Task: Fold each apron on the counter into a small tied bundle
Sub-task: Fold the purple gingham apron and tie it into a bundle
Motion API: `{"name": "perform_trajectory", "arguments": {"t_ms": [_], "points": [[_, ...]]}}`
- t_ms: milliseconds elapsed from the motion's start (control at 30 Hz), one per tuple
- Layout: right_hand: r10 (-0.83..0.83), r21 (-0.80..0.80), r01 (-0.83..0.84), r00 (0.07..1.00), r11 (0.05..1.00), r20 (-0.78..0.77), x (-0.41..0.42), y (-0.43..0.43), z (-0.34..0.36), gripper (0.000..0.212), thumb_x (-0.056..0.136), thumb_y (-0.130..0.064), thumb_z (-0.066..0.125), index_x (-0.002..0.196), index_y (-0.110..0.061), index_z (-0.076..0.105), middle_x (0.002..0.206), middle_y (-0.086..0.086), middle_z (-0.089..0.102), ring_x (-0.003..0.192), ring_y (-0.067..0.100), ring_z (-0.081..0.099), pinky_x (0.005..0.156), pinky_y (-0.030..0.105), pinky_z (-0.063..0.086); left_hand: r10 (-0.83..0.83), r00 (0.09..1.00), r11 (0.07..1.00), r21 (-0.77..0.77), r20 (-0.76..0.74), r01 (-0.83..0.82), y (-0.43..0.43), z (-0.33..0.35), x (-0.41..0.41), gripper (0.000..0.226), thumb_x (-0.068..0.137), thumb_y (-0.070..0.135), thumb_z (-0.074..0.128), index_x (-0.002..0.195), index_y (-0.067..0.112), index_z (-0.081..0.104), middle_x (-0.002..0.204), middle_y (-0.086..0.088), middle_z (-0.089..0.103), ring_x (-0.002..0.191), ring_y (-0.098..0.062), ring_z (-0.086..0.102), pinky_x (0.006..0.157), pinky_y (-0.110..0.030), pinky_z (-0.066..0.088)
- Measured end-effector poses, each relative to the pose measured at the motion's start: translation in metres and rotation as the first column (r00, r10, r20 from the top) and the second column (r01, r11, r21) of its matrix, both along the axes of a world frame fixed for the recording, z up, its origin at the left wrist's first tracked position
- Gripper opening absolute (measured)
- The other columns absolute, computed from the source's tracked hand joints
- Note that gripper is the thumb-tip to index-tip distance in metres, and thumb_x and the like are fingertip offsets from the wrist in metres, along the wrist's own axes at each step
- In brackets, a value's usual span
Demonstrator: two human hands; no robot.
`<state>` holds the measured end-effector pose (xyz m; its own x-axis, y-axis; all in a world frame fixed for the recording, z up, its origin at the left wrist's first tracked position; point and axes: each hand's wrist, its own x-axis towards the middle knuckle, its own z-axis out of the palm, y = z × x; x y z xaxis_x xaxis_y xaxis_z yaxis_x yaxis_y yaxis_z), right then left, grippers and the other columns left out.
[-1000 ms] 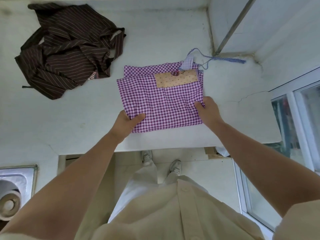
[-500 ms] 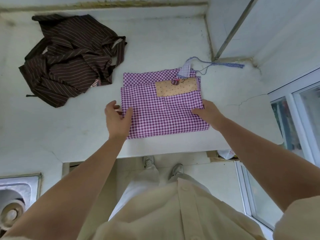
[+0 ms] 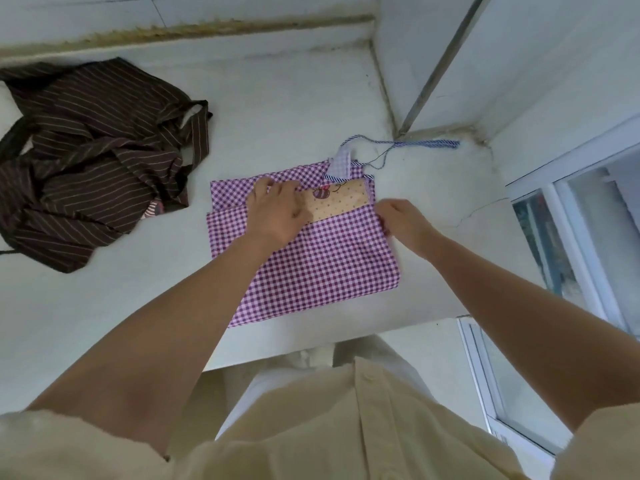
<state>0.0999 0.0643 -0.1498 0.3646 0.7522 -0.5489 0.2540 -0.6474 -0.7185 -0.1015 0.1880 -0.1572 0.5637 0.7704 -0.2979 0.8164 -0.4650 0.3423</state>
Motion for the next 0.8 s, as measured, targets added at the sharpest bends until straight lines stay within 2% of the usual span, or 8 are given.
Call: {"name": "perform_trajectory", "arguments": {"t_ms": [100, 233, 333, 400, 433, 567, 667, 800], "points": [[0.047, 0.15, -0.107, 0.934, 0.983, 0.355, 0.019, 0.038, 0.005, 0.015, 0.097, -0.014, 0.05, 0.098, -0.01, 0.065, 0.089, 0.0, 0.061, 0.073, 0.013, 0.055, 0.072, 0.026, 0.046, 0.017, 0.998, 1.0, -0.025, -0.057, -0.019, 0.008, -0.004, 0.006, 0.055, 0.09, 0.048, 0.055, 0.137, 0.021, 0.047, 0.131, -0.004, 0.053, 0.127, -0.03, 0.03, 0.103, -0.04, 0.027], [0.392, 0.182, -0.521, 0.792, 0.834, 0.468, 0.026, 0.092, 0.005, 0.036, 0.088, 0.003, 0.051, 0.116, -0.012, 0.067, 0.116, 0.007, 0.059, 0.097, 0.019, 0.058, 0.083, 0.034, 0.049, -0.089, 0.994, 0.995, -0.05, 0.056, 0.092, 0.017, -0.009, 0.0, 0.047, 0.083, 0.054, 0.058, 0.113, 0.019, 0.062, 0.106, -0.001, 0.058, 0.108, -0.024, 0.041, 0.09, -0.034, 0.027], [0.693, -0.049, -0.784, 0.515, 0.618, 0.505, 0.016, 0.124, -0.001, 0.04, 0.087, 0.001, 0.057, 0.123, -0.015, 0.063, 0.123, 0.006, 0.051, 0.102, 0.02, 0.056, 0.075, 0.035, 0.047, -0.133, 0.968, 0.984, -0.087, 0.213, 0.154, 0.02, -0.008, -0.005, 0.029, 0.083, 0.043, 0.065, 0.1, 0.02, 0.063, 0.09, 0.004, 0.06, 0.092, -0.019, 0.047, 0.084, -0.034, 0.033], [0.79, -0.241, -0.834, 0.319, 0.496, 0.523, 0.012, 0.14, -0.005, 0.028, 0.087, -0.006, 0.066, 0.113, -0.016, 0.066, 0.114, 0.004, 0.047, 0.099, 0.022, 0.056, 0.067, 0.033, 0.04, -0.168, 0.956, 0.977, -0.091, 0.241, 0.195, 0.022, -0.006, -0.006, 0.019, 0.084, 0.036, 0.067, 0.093, 0.021, 0.062, 0.082, 0.006, 0.061, 0.082, -0.014, 0.047, 0.081, -0.034, 0.036], [0.815, -0.284, -0.841, 0.273, 0.46, 0.512, 0.011, 0.147, -0.004, 0.02, 0.085, -0.008, 0.069, 0.104, -0.015, 0.066, 0.106, 0.002, 0.046, 0.095, 0.022, 0.055, 0.066, 0.031, 0.037, -0.183, 0.949, 0.973, -0.091, 0.257, 0.213, 0.021, -0.005, -0.004, 0.016, 0.085, 0.034, 0.066, 0.092, 0.02, 0.063, 0.08, 0.006, 0.062, 0.079, -0.014, 0.049, 0.08, -0.034, 0.037], [0.886, -0.176, -0.913, 0.288, 0.368, 0.363, 0.003, 0.17, 0.01, 0.007, 0.081, -0.018, 0.075, 0.086, -0.018, 0.07, 0.076, -0.013, 0.043, 0.068, 0.004, 0.044, 0.058, 0.022, 0.032, -0.211, 0.932, 0.964, -0.097, 0.296, 0.249, 0.019, 0.002, 0.001, 0.011, 0.086, 0.028, 0.067, 0.084, 0.017, 0.066, 0.074, 0.008, 0.063, 0.07, -0.011, 0.055, 0.067, -0.032, 0.046], [0.893, -0.159, -0.899, 0.357, 0.408, 0.272, -0.002, 0.171, 0.009, 0.007, 0.081, -0.015, 0.073, 0.086, -0.02, 0.072, 0.063, -0.017, 0.05, 0.06, 0.0, 0.045, 0.066, 0.026, 0.042, -0.203, 0.938, 0.967, -0.094, 0.279, 0.238, 0.017, 0.001, 0.006, 0.013, 0.087, 0.028, 0.066, 0.082, 0.016, 0.065, 0.074, 0.009, 0.061, 0.07, -0.01, 0.054, 0.066, -0.034, 0.049], [0.866, -0.164, -0.857, 0.451, 0.488, 0.217, 0.004, 0.16, -0.004, 0.022, 0.086, -0.011, 0.061, 0.1, -0.022, 0.074, 0.092, -0.011, 0.07, 0.084, 0.011, 0.064, 0.082, 0.029, 0.051, -0.172, 0.955, 0.981, -0.043, 0.241, 0.188, 0.017, -0.005, 0.007, 0.015, 0.088, 0.03, 0.064, 0.092, 0.016, 0.066, 0.09, 0.003, 0.065, 0.084, -0.016, 0.057, 0.068, -0.033, 0.047]]}}
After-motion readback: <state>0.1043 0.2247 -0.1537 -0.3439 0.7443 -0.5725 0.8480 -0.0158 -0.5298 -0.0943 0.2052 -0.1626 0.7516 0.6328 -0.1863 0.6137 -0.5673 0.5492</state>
